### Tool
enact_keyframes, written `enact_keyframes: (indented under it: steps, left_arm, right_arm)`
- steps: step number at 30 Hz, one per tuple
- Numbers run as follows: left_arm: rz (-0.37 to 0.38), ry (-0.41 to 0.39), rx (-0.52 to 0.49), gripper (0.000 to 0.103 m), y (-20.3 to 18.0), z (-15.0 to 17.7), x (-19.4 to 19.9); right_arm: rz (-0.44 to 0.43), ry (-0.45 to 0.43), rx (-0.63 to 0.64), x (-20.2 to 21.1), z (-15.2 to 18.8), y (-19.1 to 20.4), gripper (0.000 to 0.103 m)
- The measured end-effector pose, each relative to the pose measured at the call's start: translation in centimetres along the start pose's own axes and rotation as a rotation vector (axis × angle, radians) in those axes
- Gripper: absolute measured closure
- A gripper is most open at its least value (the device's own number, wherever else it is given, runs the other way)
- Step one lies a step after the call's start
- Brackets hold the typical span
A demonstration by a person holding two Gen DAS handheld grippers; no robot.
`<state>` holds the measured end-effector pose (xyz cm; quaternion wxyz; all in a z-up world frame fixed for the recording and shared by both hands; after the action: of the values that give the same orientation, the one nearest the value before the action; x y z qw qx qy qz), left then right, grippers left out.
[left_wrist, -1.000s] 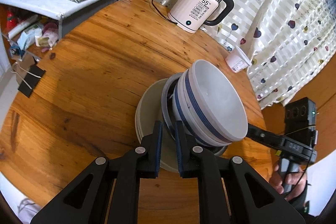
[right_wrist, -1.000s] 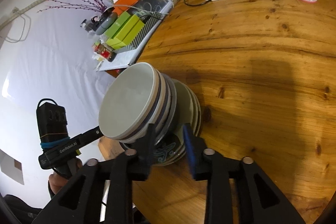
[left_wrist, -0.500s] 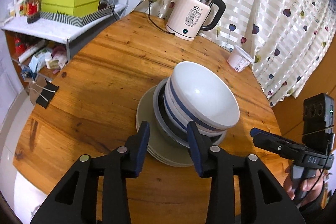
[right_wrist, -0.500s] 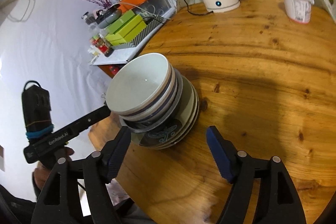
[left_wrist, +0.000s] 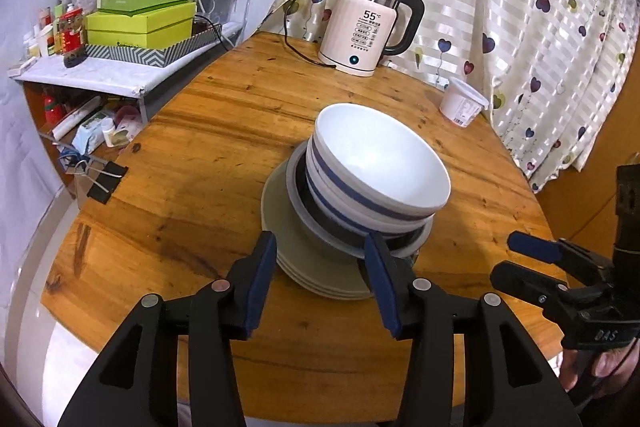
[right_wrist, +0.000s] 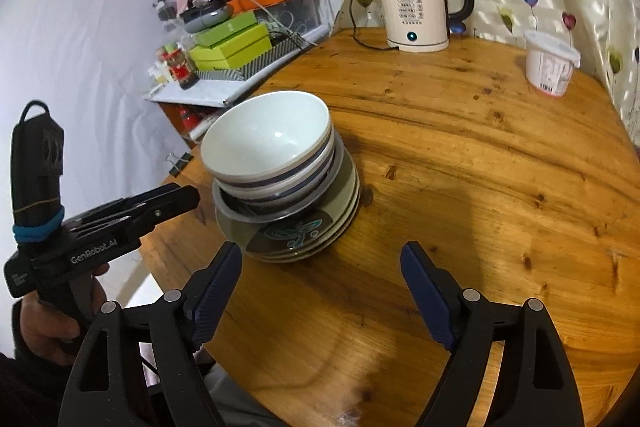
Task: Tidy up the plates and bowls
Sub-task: 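Open both tools to release the bowl stack and pull them back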
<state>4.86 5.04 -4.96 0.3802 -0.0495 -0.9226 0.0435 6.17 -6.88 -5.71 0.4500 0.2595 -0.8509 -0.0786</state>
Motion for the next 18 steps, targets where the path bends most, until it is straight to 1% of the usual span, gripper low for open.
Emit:
enact_keyframes:
  steps: [5, 11, 18]
  left_arm:
    - [-0.022, 0.005, -0.030, 0.056, -0.5, 0.5, 0.1]
    - [-0.050, 0.027, -0.061, 0.056, -0.8, 1.2, -0.2]
    - [-0.044, 0.038, -0.047, 0.056, -0.9, 1.8, -0.5]
  right_arm:
    - [0.020, -0.002, 0.027, 0.1, 0.5, 0.5, 0.020]
    - [0.019, 0.018, 0.051, -0.5, 1.3, 1.1, 0.020]
    - [0.024, 0.023, 0.063, -0.8, 1.5, 1.5, 0.020]
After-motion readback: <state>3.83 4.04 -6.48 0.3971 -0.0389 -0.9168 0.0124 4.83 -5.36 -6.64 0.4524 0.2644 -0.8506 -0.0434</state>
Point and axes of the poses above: each gripper's, at about its wrist camera, not at the fingertips, and x roughly against the way its jaws point, y to its left, z to its underside, the point moved 10 cm from there along -x, roughly the way its jaws point, and after that the axes turned 12 degrees about -x, right-handed, at the moved point
